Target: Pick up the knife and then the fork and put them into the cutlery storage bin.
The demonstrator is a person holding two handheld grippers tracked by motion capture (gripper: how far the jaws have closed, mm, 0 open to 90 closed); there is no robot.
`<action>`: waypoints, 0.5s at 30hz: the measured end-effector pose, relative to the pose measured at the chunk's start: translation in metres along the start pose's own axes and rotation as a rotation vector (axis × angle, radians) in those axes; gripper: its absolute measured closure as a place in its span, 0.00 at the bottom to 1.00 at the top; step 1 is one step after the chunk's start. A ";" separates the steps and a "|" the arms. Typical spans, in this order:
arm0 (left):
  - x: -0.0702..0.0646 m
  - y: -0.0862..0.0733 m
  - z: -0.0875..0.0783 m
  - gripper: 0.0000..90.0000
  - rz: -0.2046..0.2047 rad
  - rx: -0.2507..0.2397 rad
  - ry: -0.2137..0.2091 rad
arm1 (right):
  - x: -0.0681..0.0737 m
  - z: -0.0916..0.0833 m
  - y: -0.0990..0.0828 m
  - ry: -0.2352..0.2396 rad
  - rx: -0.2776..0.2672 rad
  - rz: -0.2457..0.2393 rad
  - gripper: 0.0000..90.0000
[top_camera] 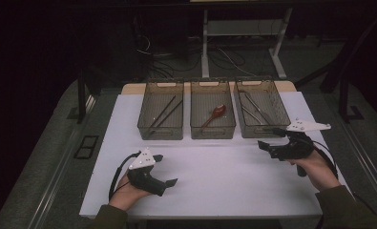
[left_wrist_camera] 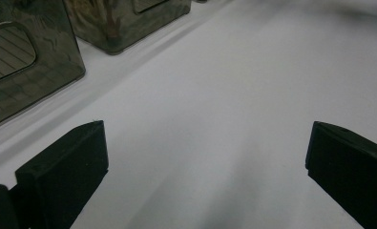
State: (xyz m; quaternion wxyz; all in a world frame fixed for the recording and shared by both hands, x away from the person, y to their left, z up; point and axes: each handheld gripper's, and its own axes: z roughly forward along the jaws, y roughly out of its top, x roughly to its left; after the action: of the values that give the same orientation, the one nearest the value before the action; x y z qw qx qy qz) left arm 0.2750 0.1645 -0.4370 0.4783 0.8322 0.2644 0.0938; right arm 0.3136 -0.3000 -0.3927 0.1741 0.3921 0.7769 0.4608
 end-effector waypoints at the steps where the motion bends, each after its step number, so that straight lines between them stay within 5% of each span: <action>1: 0.000 0.000 0.000 0.00 0.003 0.000 0.000 | 0.002 0.000 -0.002 0.001 0.002 -0.005 0.20; 5: 0.000 0.000 0.000 0.00 0.003 -0.006 0.001 | 0.006 -0.001 -0.013 0.011 0.014 -0.024 0.20; 15: -0.001 0.001 0.000 0.00 0.004 -0.006 0.004 | 0.015 -0.007 -0.040 0.043 -0.024 0.021 0.20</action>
State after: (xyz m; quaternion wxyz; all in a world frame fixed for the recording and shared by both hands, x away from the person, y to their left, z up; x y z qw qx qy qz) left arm 0.2744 0.1640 -0.4364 0.4799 0.8312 0.2635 0.0972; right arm 0.2820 -0.3036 -0.4222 0.1575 0.3881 0.7708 0.4801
